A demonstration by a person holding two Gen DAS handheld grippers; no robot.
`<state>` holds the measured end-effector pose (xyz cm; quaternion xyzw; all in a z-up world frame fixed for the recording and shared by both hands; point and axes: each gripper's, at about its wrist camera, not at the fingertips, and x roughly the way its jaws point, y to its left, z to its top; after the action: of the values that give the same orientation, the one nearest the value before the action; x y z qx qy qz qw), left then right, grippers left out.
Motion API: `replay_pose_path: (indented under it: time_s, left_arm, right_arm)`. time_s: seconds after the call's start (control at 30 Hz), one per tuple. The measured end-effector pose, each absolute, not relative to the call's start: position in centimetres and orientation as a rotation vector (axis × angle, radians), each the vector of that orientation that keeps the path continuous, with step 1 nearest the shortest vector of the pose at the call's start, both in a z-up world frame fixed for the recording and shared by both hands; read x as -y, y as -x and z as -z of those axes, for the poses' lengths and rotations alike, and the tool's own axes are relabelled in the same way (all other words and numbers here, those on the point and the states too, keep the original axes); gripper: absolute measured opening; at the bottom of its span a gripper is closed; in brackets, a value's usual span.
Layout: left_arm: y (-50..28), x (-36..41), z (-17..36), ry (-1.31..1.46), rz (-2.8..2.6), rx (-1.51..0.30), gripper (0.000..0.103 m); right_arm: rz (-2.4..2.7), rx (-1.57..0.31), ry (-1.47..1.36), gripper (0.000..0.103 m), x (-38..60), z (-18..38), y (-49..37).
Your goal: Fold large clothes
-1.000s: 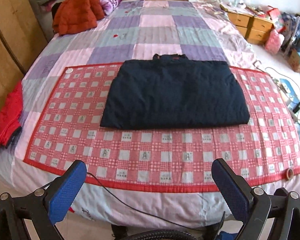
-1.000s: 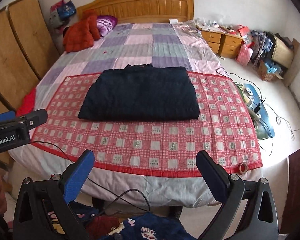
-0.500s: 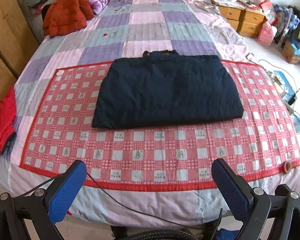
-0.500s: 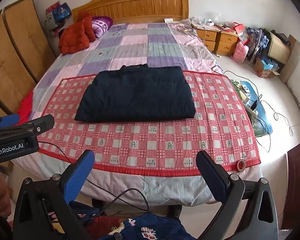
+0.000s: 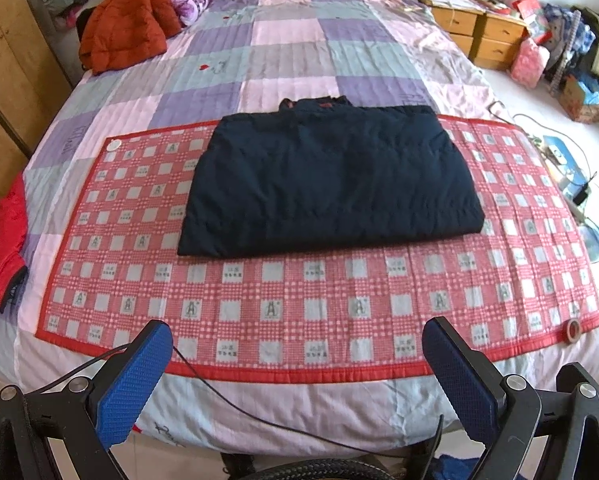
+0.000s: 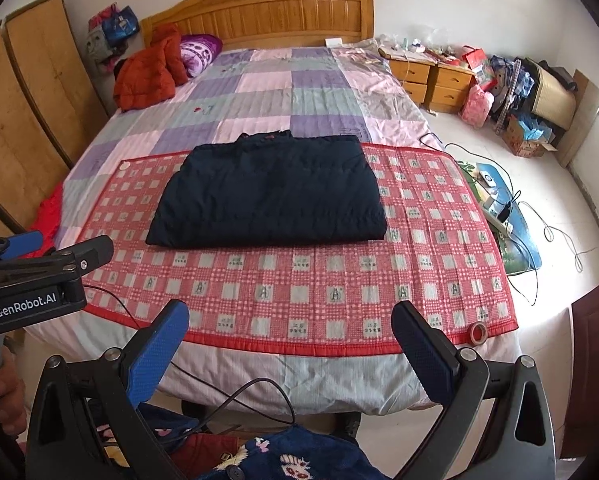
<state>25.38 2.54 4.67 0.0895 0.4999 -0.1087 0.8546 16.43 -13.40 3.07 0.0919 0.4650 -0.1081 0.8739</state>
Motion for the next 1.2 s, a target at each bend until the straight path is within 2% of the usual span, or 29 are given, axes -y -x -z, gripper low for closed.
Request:
replay_pose_path:
  time_s: [1.2]
  left_arm:
    - [-25.59,-2.85,-3.89,-0.195,0.251,-1.07,0.102]
  right_arm:
    - [0.226,-0.98,-0.189,0.103,14.18,-3.12,-16.65]
